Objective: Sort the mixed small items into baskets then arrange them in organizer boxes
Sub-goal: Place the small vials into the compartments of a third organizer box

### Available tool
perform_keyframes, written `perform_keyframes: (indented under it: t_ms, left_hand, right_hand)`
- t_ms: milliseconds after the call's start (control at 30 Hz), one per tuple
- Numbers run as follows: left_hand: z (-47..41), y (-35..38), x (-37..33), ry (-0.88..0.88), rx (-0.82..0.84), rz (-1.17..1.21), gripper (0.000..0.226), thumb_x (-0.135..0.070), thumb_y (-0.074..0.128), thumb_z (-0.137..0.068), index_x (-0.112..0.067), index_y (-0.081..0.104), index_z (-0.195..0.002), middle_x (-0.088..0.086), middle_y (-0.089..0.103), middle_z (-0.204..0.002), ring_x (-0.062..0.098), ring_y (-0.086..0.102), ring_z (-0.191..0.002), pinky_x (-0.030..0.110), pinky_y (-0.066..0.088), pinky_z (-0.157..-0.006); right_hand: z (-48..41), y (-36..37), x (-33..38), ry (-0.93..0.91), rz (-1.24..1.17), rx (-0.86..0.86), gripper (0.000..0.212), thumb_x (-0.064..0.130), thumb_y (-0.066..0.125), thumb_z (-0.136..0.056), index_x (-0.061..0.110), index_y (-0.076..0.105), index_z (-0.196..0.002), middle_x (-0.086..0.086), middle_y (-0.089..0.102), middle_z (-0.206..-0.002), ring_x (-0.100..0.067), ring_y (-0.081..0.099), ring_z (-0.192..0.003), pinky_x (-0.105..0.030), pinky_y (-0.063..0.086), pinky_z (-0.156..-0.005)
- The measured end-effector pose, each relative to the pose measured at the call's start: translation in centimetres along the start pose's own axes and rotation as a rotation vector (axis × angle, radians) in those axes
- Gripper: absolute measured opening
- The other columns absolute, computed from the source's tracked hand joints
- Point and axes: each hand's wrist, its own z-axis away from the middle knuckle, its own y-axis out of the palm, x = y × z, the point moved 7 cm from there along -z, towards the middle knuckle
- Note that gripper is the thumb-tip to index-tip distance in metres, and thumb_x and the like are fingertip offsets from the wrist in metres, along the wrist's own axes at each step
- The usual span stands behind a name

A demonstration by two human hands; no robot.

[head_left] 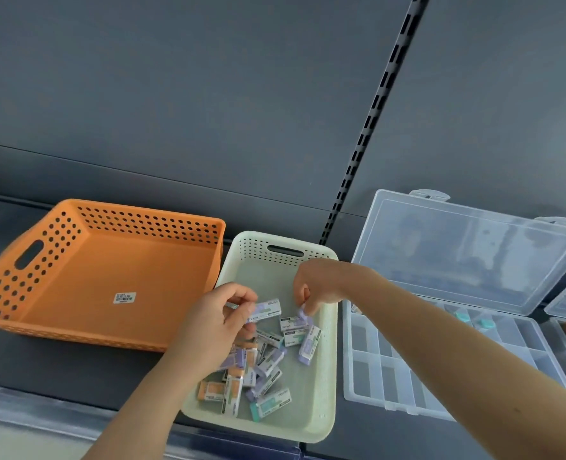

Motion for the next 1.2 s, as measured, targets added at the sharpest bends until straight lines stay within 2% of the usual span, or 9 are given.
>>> perform_keyframes:
  t_ms: [233, 333, 433, 533, 633, 767, 967, 1067, 1200]
  left_hand:
    - [0.2, 0.2, -2.1, 0.033, -0.130, 0.050, 0.024, -0.007, 0.065, -0.085, -0.028, 0.064, -0.095, -0.006, 0.067, -0.088, 0.002, 0.062, -0.078, 0.014, 0.049, -0.066]
    - [0.0, 2.6, -5.1, 0.099, -0.176, 0.126, 0.026, -0.005, 0.067, -0.083, -0.028, 0.066, -0.093, -0.007, 0.068, -0.085, 0.002, 0.062, -0.076, 0.019, 0.050, -0.068]
    - [-0.2, 7.7, -9.1, 0.177, -0.133, 0.199, 0.024, -0.002, 0.069, -0.081, -0.022, 0.068, -0.095, -0.007, 0.071, -0.088, 0.003, 0.066, -0.081, 0.011, 0.050, -0.071]
    - [-0.8, 14.4, -12.4, 0.222, -0.028, 0.251, 0.020, -0.003, 0.070, -0.081, -0.020, 0.069, -0.092, -0.006, 0.073, -0.087, 0.006, 0.067, -0.080, 0.015, 0.051, -0.069]
    - [-1.7, 21.3, -14.6, 0.258, 0.057, 0.222, 0.017, -0.008, 0.071, -0.082, -0.022, 0.071, -0.092, -0.010, 0.073, -0.084, 0.004, 0.067, -0.079, 0.013, 0.050, -0.068]
    - [-3.4, 29.5, -16.6, 0.340, 0.100, 0.118, 0.023, -0.006, 0.072, -0.081, -0.028, 0.068, -0.088, -0.013, 0.071, -0.081, 0.005, 0.066, -0.074, 0.025, 0.055, -0.076]
    - [-5.4, 37.4, -16.5, 0.417, 0.090, -0.318, 0.013, -0.020, 0.071, -0.080, -0.030, 0.063, -0.082, -0.011, 0.064, -0.084, 0.011, 0.059, -0.080, 0.030, 0.049, -0.071]
    - [-5.7, 39.0, -15.5, 0.396, 0.105, -0.509, 0.010, -0.026, 0.069, -0.082, -0.032, 0.061, -0.084, -0.007, 0.058, -0.088, 0.014, 0.056, -0.080, 0.027, 0.041, -0.061]
    - [-6.1, 39.6, -15.4, 0.412, 0.123, -0.549, 0.011, -0.029, 0.069, -0.082, -0.035, 0.060, -0.084, -0.010, 0.059, -0.088, 0.010, 0.053, -0.077, 0.014, 0.028, -0.053]
  right_hand:
    - [5.6, -3.7, -1.3, -0.067, -0.542, -0.496, 0.006, 0.021, 0.072, -0.083, 0.018, 0.070, -0.088, 0.007, 0.071, -0.086, -0.007, 0.065, -0.078, -0.026, 0.056, -0.076]
    - [10.6, -4.1, -3.8, -0.081, -0.797, -0.706, 0.011, 0.010, 0.069, -0.084, 0.018, 0.067, -0.091, 0.001, 0.072, -0.087, -0.017, 0.067, -0.077, -0.025, 0.057, -0.075]
    - [16.3, -3.3, -8.0, -0.028, -0.872, -0.862, 0.020, 0.007, 0.068, -0.084, 0.024, 0.066, -0.094, -0.007, 0.071, -0.090, -0.022, 0.067, -0.078, -0.024, 0.056, -0.073]
    - [21.8, -1.7, -13.9, 0.118, -0.907, -0.978, 0.015, 0.011, 0.070, -0.083, 0.022, 0.066, -0.093, -0.001, 0.071, -0.090, -0.015, 0.069, -0.074, -0.015, 0.052, -0.064]
    - [26.4, 0.3, -19.8, 0.292, -0.865, -1.040, 0.011, 0.019, 0.070, -0.084, 0.023, 0.062, -0.091, 0.007, 0.069, -0.091, -0.007, 0.069, -0.072, -0.020, 0.054, -0.064]
    - [30.7, 3.1, -25.6, 0.420, -0.842, -1.100, 0.009, 0.019, 0.068, -0.085, 0.020, 0.060, -0.088, 0.006, 0.069, -0.089, -0.004, 0.067, -0.070, -0.014, 0.049, -0.061]
    - [33.2, 6.1, -30.0, 0.487, -0.782, -1.077, 0.013, 0.026, 0.069, -0.085, 0.017, 0.063, -0.091, 0.004, 0.068, -0.082, -0.011, 0.066, -0.073, -0.020, 0.054, -0.066]
    - [33.1, 6.8, -30.8, 0.466, -0.735, -1.062, 0.008, 0.021, 0.070, -0.084, 0.019, 0.062, -0.085, 0.002, 0.068, -0.079, -0.013, 0.065, -0.072, -0.023, 0.056, -0.068]
    - [32.1, 7.4, -31.3, 0.442, -0.696, -1.004, 0.007, 0.020, 0.069, -0.085, 0.016, 0.062, -0.087, 0.003, 0.067, -0.079, -0.013, 0.064, -0.073, -0.021, 0.054, -0.069]
